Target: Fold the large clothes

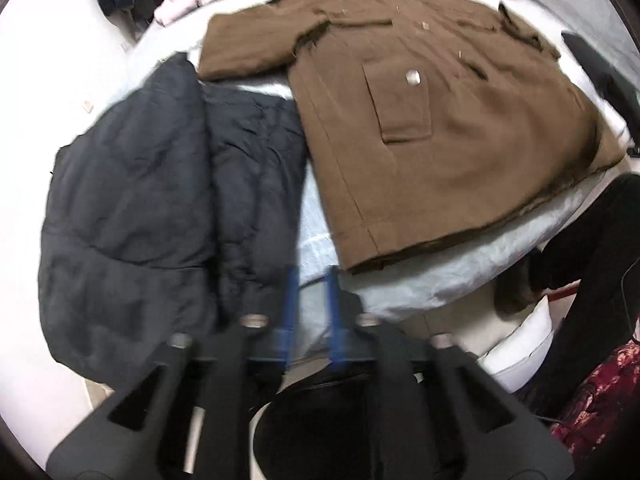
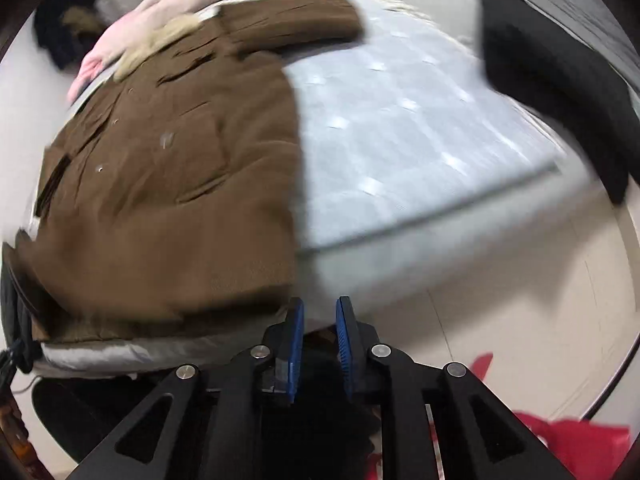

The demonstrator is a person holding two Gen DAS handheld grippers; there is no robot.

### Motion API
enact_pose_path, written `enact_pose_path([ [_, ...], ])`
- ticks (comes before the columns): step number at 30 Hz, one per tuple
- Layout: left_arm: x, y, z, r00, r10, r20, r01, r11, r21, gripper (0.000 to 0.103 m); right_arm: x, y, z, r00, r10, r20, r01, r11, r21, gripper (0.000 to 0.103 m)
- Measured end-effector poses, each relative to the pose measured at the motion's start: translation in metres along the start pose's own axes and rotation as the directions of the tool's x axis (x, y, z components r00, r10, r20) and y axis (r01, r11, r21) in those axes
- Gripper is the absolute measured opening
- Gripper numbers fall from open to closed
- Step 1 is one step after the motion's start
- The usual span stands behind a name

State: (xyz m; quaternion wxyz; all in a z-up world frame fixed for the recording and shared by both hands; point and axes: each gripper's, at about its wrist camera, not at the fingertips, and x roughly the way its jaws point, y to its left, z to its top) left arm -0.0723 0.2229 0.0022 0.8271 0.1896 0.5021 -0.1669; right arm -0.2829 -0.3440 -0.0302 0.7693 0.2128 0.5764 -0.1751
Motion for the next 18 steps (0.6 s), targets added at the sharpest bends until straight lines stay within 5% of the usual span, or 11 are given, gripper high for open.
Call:
enact_pose_path([
  [1, -0.008, 0.005, 0.001, 0.999, -0.009, 0.032, 0.01, 1.0, -0.024, 0.067, -0.006, -0.008, -0.002, 0.999, 0.031, 0.011, -0.031, 0.999, 0.028, 0.028],
  [2, -0.012, 0.009, 0.002, 0.998, -0.018, 0.063, 0.021, 0.999, -0.043, 0.077, -0.014, -0.013, -0.005, 0.998, 0.062, 0.027, -0.064, 0.996, 0.057, 0.045],
  [5, -0.011, 0.016, 0.014, 0.989, -0.102, 0.105, 0.112, 0.989, -0.094, 0.082, -0.033, -0.021, 0.001, 0.988, 0.118, 0.1, -0.126, 0.989, 0.077, 0.077],
  [9, 0.035, 0.014, 0.036, 0.972, -0.231, 0.038, 0.234, 0.955, -0.184, 0.082, -0.014, -0.01, 0.017, 0.975, 0.207, 0.082, -0.211, 0.976, 0.044, 0.078],
  [15, 0.104, -0.003, 0.038, 0.947, -0.299, -0.12, 0.257, 0.925, -0.28, 0.075, 0.06, -0.015, 0.037, 0.956, 0.29, -0.039, -0.282, 0.949, 0.143, 0.078],
  [18, 0.111, -0.007, 0.038, 0.95, -0.292, -0.112, 0.249, 0.923, -0.293, 0.073, 0.067, -0.013, 0.039, 0.948, 0.319, -0.027, -0.309, 0.935, 0.174, 0.079],
])
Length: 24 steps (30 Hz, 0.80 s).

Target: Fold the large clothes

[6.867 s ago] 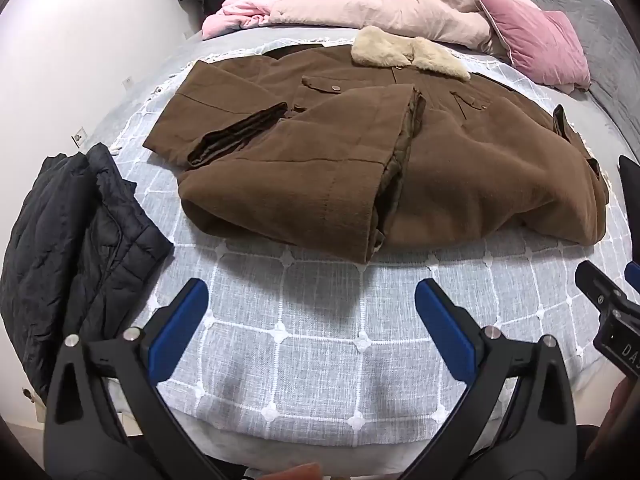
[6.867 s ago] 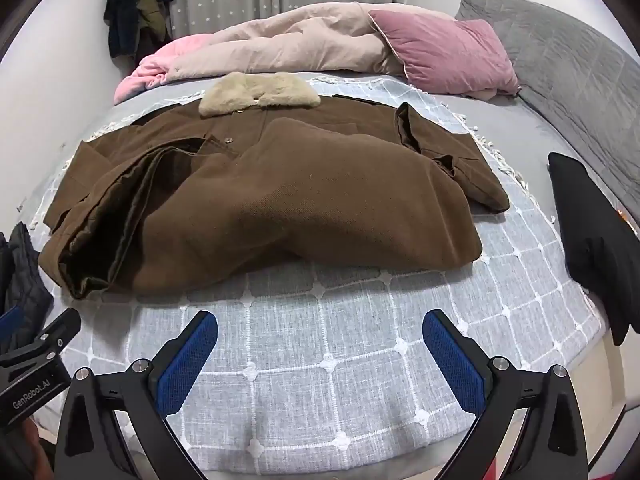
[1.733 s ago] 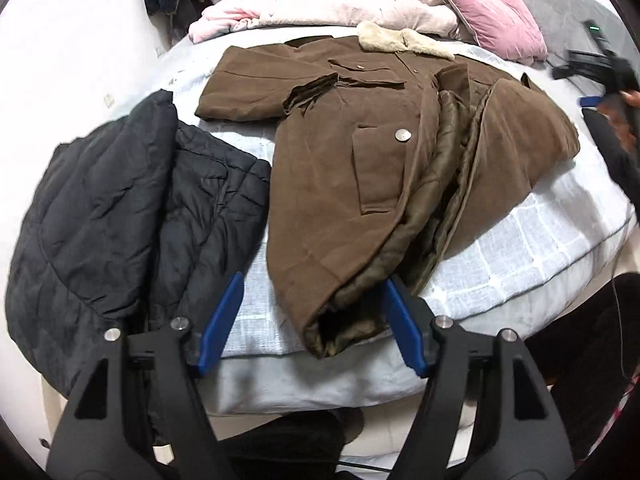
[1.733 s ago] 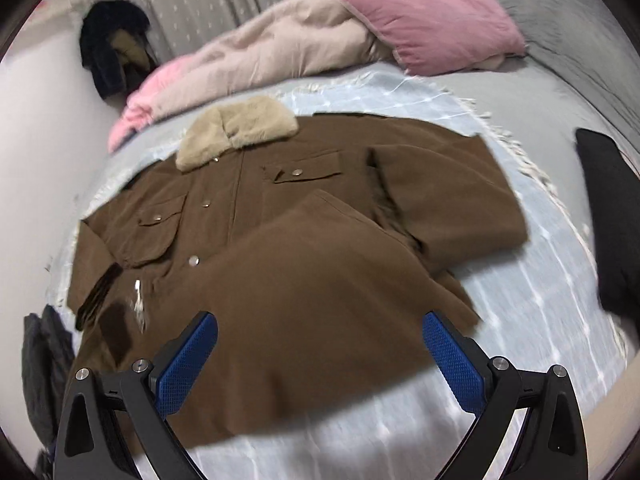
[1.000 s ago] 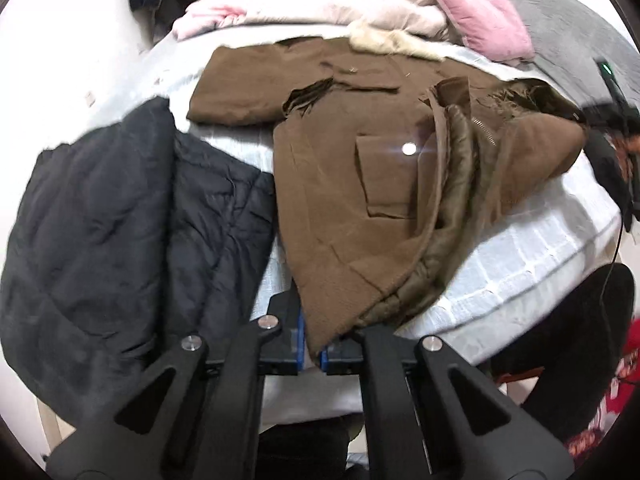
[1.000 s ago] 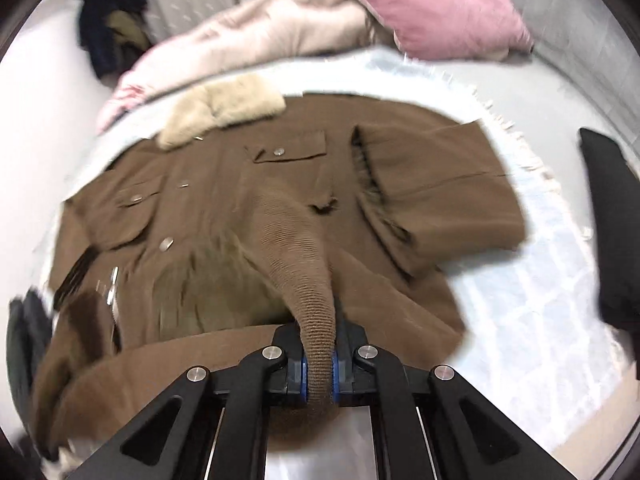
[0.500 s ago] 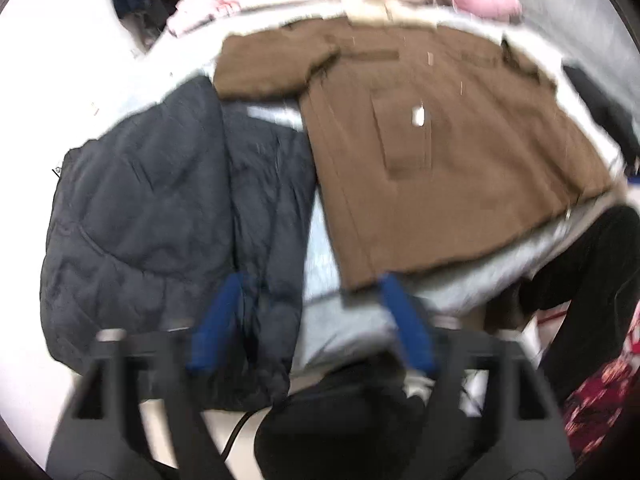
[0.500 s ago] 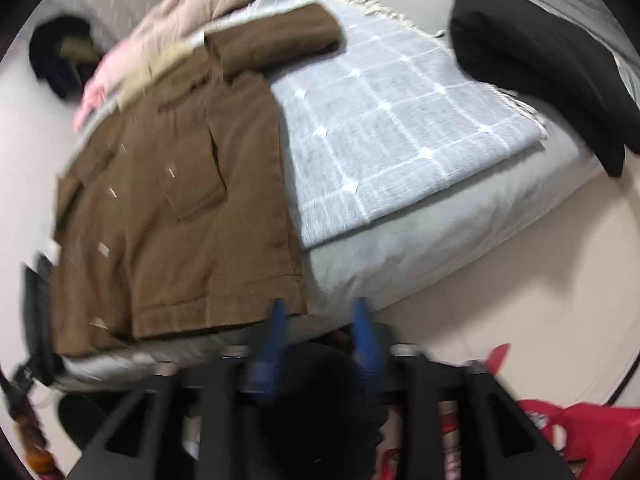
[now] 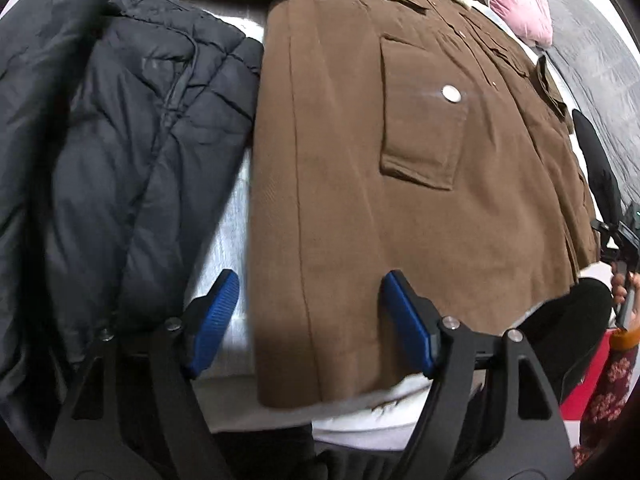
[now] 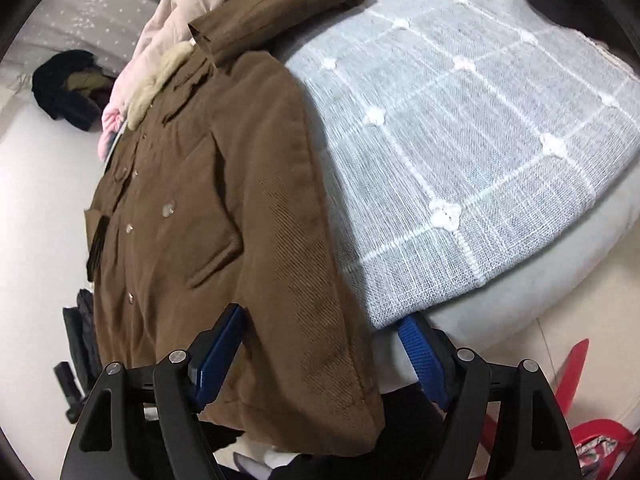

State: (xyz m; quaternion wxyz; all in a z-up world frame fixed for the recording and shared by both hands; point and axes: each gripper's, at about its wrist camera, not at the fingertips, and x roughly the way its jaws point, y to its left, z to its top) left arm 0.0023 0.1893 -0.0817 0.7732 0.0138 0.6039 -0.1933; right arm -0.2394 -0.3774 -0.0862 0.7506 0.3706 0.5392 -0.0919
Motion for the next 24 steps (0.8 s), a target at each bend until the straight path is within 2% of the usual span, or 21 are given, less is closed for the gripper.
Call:
enact_pose_path([
  [1, -0.001, -0.003, 0.0, 1.0, -0.001, 0.002, 0.001, 1.0, 0.006, 0.054, 0.0, 0.002, -0.001, 1.0, 0.025, -0.009, -0.025, 1.0, -0.005, 0.071],
  [2, -0.004, -0.007, -0.001, 1.0, -0.02, 0.009, 0.02, 1.0, 0.015, 0.037, 0.002, 0.004, -0.003, 0.998, 0.053, -0.037, -0.053, 0.998, -0.014, 0.049],
  [3, -0.006, -0.01, 0.0, 0.998, -0.069, 0.008, 0.068, 0.998, 0.017, 0.015, 0.005, 0.006, -0.006, 0.997, 0.05, -0.06, -0.052, 0.998, -0.026, 0.038],
  [4, -0.01, -0.013, 0.001, 0.996, -0.082, 0.021, 0.082, 0.997, 0.01, 0.013, 0.005, 0.008, -0.008, 0.996, 0.052, -0.068, -0.054, 0.998, -0.036, 0.019],
  [5, -0.014, -0.017, 0.001, 0.997, -0.074, 0.03, 0.074, 0.997, 0.012, 0.013, 0.004, 0.01, -0.011, 0.994, 0.081, -0.071, -0.085, 0.995, -0.045, 0.013],
  [8, -0.037, -0.024, 0.0, 0.984, -0.158, 0.085, 0.159, 0.987, -0.003, 0.011, -0.021, 0.012, -0.009, 0.99, 0.143, -0.007, -0.143, 0.989, -0.033, 0.01],
  [10, -0.07, -0.028, 0.0, 0.958, -0.239, 0.158, 0.245, 0.969, -0.018, 0.01, -0.053, 0.02, -0.003, 0.981, 0.185, 0.066, -0.182, 0.982, -0.052, 0.009],
  [12, -0.1, -0.034, -0.003, 0.94, -0.27, 0.211, 0.275, 0.961, 0.003, 0.01, -0.088, 0.03, 0.002, 0.971, 0.184, 0.151, -0.171, 0.981, -0.097, 0.009],
  [13, -0.112, -0.036, -0.008, 0.937, -0.274, 0.217, 0.275, 0.961, 0.027, 0.01, -0.097, 0.034, 0.004, 0.968, 0.193, 0.161, -0.178, 0.979, -0.103, 0.009],
  [14, -0.115, -0.039, -0.013, 0.942, -0.266, 0.206, 0.261, 0.964, 0.049, 0.01, -0.107, 0.039, 0.005, 0.967, 0.186, 0.174, -0.167, 0.979, -0.12, 0.008],
  [15, -0.112, -0.042, -0.017, 0.953, -0.244, 0.178, 0.235, 0.969, 0.073, 0.01, -0.112, 0.043, 0.004, 0.971, 0.158, 0.182, -0.134, 0.981, -0.138, 0.008],
  [16, -0.1, -0.045, -0.022, 0.973, -0.196, 0.126, 0.183, 0.978, 0.102, 0.011, -0.113, 0.045, 0.004, 0.977, 0.111, 0.181, -0.083, 0.985, -0.151, 0.009],
  [18, -0.064, -0.044, -0.03, 0.998, -0.059, 0.025, 0.055, 0.988, 0.145, 0.013, -0.091, 0.049, 0.003, 0.989, -0.078, 0.127, 0.1, 0.978, -0.181, 0.009],
  [19, -0.039, -0.043, -0.036, 0.999, 0.025, -0.048, -0.016, 0.984, 0.176, 0.016, -0.078, 0.045, 0.002, 0.984, -0.152, 0.092, 0.167, 0.968, -0.187, 0.011],
  [20, -0.024, -0.041, -0.04, 0.993, 0.081, -0.085, -0.064, 0.98, 0.19, 0.018, -0.053, 0.039, 0.0, 0.965, -0.262, 0.024, 0.261, 0.945, -0.195, 0.014],
  [21, -0.017, -0.039, -0.043, 0.988, 0.119, -0.095, -0.099, 0.977, 0.19, 0.024, -0.041, 0.034, -0.001, 0.949, -0.314, -0.01, 0.306, 0.932, -0.193, 0.015],
  [22, -0.02, -0.039, -0.044, 0.99, 0.117, -0.081, -0.101, 0.977, 0.186, 0.026, -0.033, 0.025, -0.002, 0.93, -0.367, -0.031, 0.356, 0.917, -0.181, 0.018],
  [23, -0.027, -0.041, -0.042, 0.993, 0.108, -0.057, -0.096, 0.978, 0.187, 0.028, -0.031, 0.02, -0.003, 0.925, -0.378, -0.03, 0.368, 0.915, -0.164, 0.02],
  [24, -0.04, -0.044, -0.04, 0.996, 0.09, -0.015, -0.086, 0.977, 0.194, 0.036, -0.034, 0.019, -0.002, 0.93, -0.367, -0.02, 0.36, 0.921, -0.15, 0.021],
])
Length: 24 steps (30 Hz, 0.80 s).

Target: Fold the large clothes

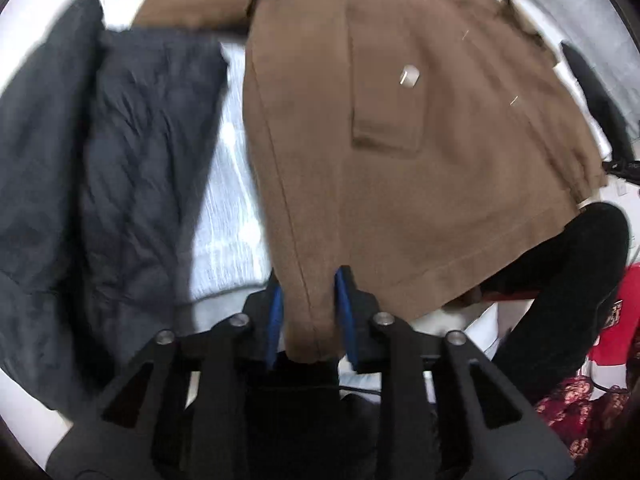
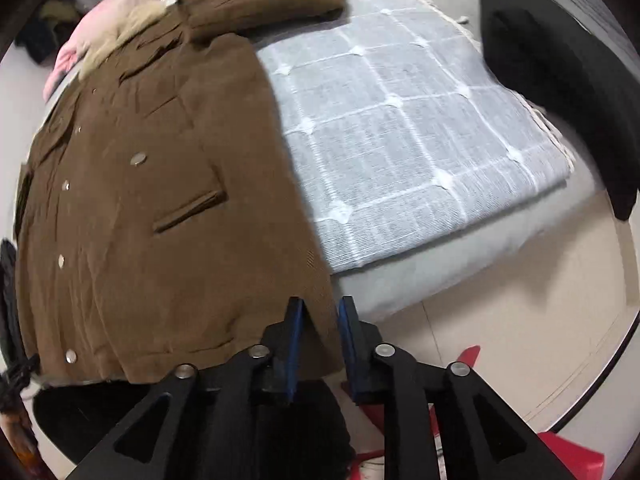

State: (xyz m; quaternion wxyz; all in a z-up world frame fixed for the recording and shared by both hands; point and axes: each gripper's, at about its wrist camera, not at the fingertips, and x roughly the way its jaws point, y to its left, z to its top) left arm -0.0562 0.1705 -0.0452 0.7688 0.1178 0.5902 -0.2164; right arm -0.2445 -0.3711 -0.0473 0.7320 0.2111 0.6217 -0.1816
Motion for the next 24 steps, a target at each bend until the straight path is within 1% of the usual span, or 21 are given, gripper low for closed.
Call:
enact_pose_path([
  [1, -0.013, 0.001, 0.001, 0.999, 0.001, 0.038, -0.002, 1.0, 0.01, 0.052, -0.009, 0.0, 0.002, 1.0, 0.008, 0.025, -0.009, 1.0, 0.012, 0.024],
  [2, -0.024, 0.0, 0.006, 0.997, 0.013, 0.08, -0.015, 1.0, 0.023, 0.063, -0.018, 0.002, 0.004, 0.999, 0.003, 0.052, -0.004, 1.0, 0.008, 0.031],
  [3, -0.037, -0.003, 0.013, 0.989, 0.041, 0.139, -0.047, 0.998, 0.041, 0.08, -0.029, 0.005, 0.007, 0.996, -0.009, 0.085, 0.009, 1.0, 0.0, 0.037],
  [4, -0.044, -0.003, 0.021, 0.982, 0.062, 0.178, -0.072, 0.996, 0.051, 0.085, -0.04, 0.012, 0.012, 0.992, -0.023, 0.126, 0.024, 1.0, -0.008, 0.051],
  [5, -0.049, -0.004, 0.028, 0.975, 0.081, 0.209, -0.095, 0.994, 0.059, 0.085, -0.049, 0.017, 0.016, 0.986, -0.027, 0.162, 0.03, 0.999, -0.017, 0.061],
  [6, -0.051, -0.004, 0.032, 0.968, 0.101, 0.229, -0.119, 0.991, 0.063, 0.085, -0.055, 0.021, 0.02, 0.98, -0.02, 0.196, 0.026, 0.999, -0.028, 0.064],
  [8, -0.045, -0.003, 0.058, 0.959, 0.132, 0.251, -0.15, 0.987, 0.054, 0.085, -0.066, 0.04, 0.033, 0.968, 0.033, 0.247, -0.02, 0.998, -0.056, 0.069],
  [10, -0.027, -0.01, 0.085, 0.952, 0.147, 0.269, -0.166, 0.985, 0.046, 0.085, -0.066, 0.057, 0.051, 0.961, 0.077, 0.265, -0.061, 0.996, -0.071, 0.069],
  [12, -0.013, -0.017, 0.109, 0.94, 0.193, 0.281, -0.213, 0.976, 0.044, 0.085, -0.059, 0.074, 0.062, 0.958, 0.107, 0.265, -0.088, 0.993, -0.081, 0.07],
  [13, -0.009, -0.014, 0.123, 0.931, 0.223, 0.29, -0.248, 0.967, 0.052, 0.085, -0.054, 0.086, 0.07, 0.956, 0.129, 0.262, -0.11, 0.99, -0.084, 0.07],
  [15, 0.012, -0.023, 0.149, 0.912, 0.271, 0.308, -0.304, 0.95, 0.067, 0.085, -0.051, 0.103, 0.076, 0.945, 0.176, 0.275, -0.157, 0.983, -0.091, 0.07],
  [17, 0.035, -0.023, 0.174, 0.888, 0.33, 0.32, -0.37, 0.926, 0.07, 0.085, -0.044, 0.122, 0.089, 0.933, 0.216, 0.288, -0.196, 0.976, -0.097, 0.07],
  [18, 0.041, -0.023, 0.185, 0.882, 0.348, 0.319, -0.387, 0.919, 0.068, 0.085, -0.038, 0.13, 0.094, 0.928, 0.23, 0.293, -0.211, 0.973, -0.097, 0.07],
  [19, 0.052, -0.02, 0.196, 0.879, 0.361, 0.31, -0.399, 0.915, 0.064, 0.085, -0.032, 0.14, 0.099, 0.925, 0.238, 0.296, -0.219, 0.971, -0.095, 0.07],
  [21, 0.072, -0.009, 0.217, 0.884, 0.377, 0.277, -0.403, 0.914, 0.044, 0.085, -0.018, 0.16, 0.115, 0.918, 0.251, 0.307, -0.233, 0.968, -0.096, 0.07],
  [23, 0.082, -0.001, 0.228, 0.895, 0.357, 0.266, -0.377, 0.926, 0.027, 0.085, -0.004, 0.174, 0.126, 0.913, 0.258, 0.316, -0.237, 0.966, -0.103, 0.07],
  [24, 0.088, 0.007, 0.236, 0.902, 0.341, 0.264, -0.354, 0.935, 0.002, 0.085, 0.006, 0.178, 0.13, 0.911, 0.262, 0.318, -0.241, 0.965, -0.106, 0.07],
])
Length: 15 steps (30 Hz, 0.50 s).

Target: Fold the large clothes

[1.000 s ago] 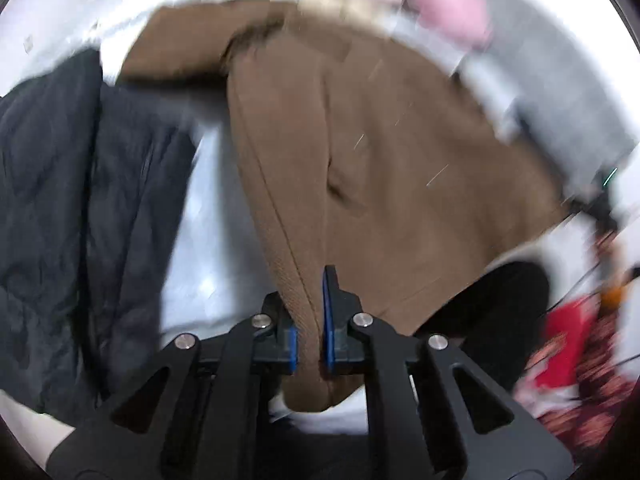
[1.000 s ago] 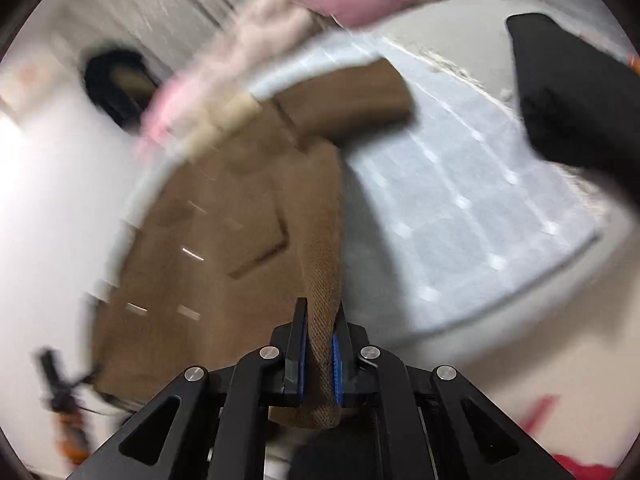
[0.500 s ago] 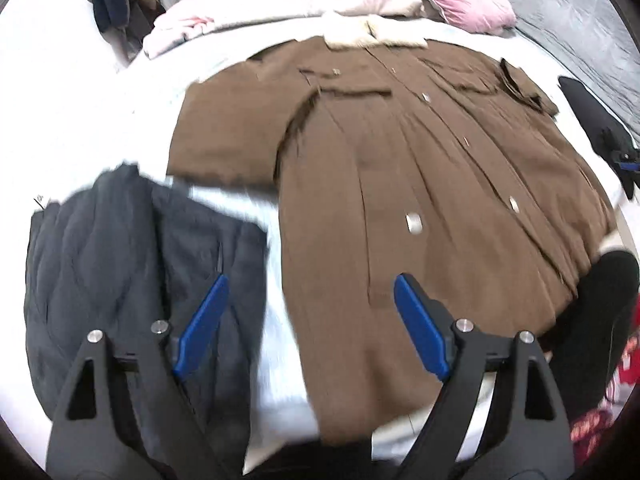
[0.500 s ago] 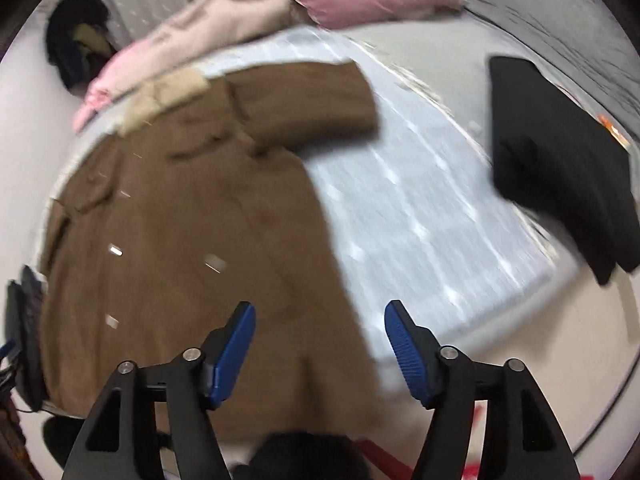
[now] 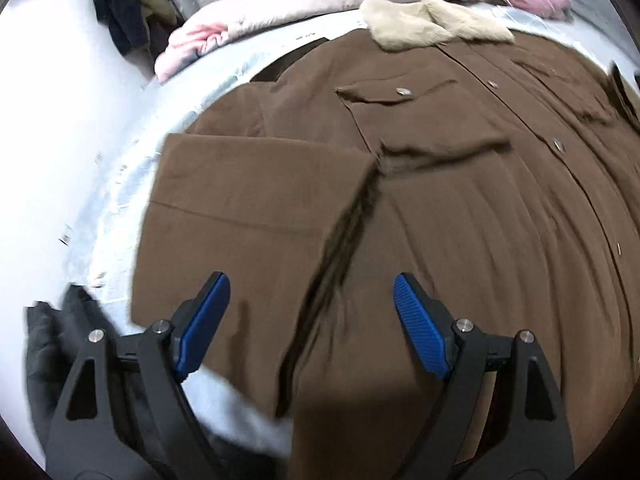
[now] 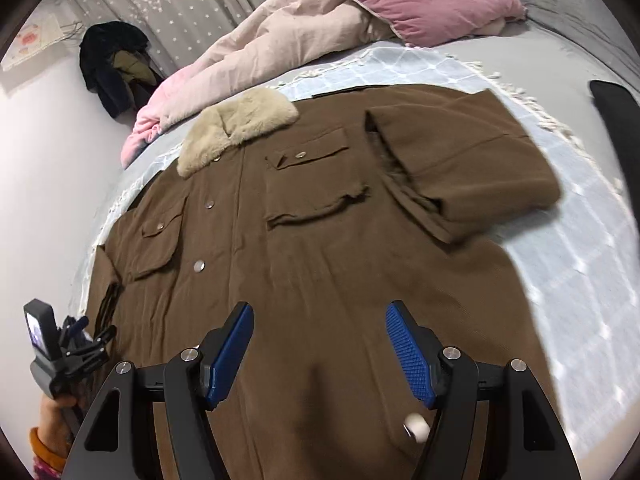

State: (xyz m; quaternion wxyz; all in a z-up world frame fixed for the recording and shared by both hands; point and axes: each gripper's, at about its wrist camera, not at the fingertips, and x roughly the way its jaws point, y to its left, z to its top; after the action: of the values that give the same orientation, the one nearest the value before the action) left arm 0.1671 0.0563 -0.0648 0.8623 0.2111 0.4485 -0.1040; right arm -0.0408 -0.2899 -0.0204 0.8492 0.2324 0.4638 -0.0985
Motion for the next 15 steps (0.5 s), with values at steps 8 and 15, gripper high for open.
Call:
enact_pose_path([
  [8, -0.014, 0.045, 0.036, 1.0, -0.029, 0.0, 0.029, 0.994, -0.106, 0.012, 0.059, 0.0, -0.008, 0.988, -0.064, -0.14, 0.057, 0.997, -0.051, 0.07],
  [15, -0.073, 0.177, 0.062, 0.974, 0.21, 0.081, -0.179, 0.941, -0.289, 0.011, 0.053, -0.015, -0.01, 0.991, -0.053, -0.127, 0.054, 0.999, 0.006, 0.07],
])
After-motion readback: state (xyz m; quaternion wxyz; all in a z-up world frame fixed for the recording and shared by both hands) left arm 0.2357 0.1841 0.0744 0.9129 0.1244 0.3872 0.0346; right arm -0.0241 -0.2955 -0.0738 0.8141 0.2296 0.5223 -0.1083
